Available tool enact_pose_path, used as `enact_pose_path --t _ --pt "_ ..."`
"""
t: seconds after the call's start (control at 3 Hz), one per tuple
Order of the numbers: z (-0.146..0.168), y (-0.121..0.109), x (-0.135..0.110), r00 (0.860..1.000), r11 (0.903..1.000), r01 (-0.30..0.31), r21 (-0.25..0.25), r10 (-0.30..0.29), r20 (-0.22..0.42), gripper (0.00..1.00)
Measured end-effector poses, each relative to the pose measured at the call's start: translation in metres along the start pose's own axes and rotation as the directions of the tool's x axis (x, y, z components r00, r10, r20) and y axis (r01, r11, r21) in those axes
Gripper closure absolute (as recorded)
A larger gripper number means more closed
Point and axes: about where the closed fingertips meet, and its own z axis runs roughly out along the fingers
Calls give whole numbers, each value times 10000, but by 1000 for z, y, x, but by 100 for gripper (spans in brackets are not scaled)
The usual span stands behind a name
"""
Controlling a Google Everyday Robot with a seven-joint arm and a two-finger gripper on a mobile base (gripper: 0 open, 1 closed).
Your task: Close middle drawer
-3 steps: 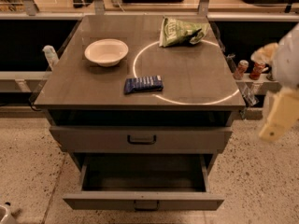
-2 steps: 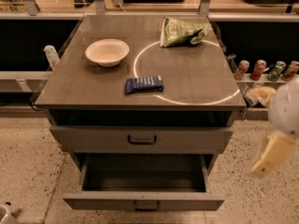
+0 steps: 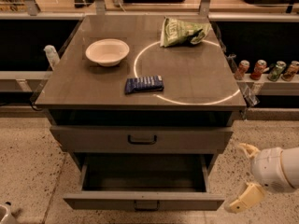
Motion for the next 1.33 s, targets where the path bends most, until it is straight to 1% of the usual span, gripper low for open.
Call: enact_pose_path --t 0.33,0.67,1.0,1.33 --pt "7 -3 5 9999 9999 -119 4 119 60 19" --pt "7 -3 5 9999 9999 -124 5 123 63 42" --pt "16 -2 21 9987 9990 -436 58 434 258 66" --pt "42 -1 66 9872 9906 -1358 136 1341 867 89"
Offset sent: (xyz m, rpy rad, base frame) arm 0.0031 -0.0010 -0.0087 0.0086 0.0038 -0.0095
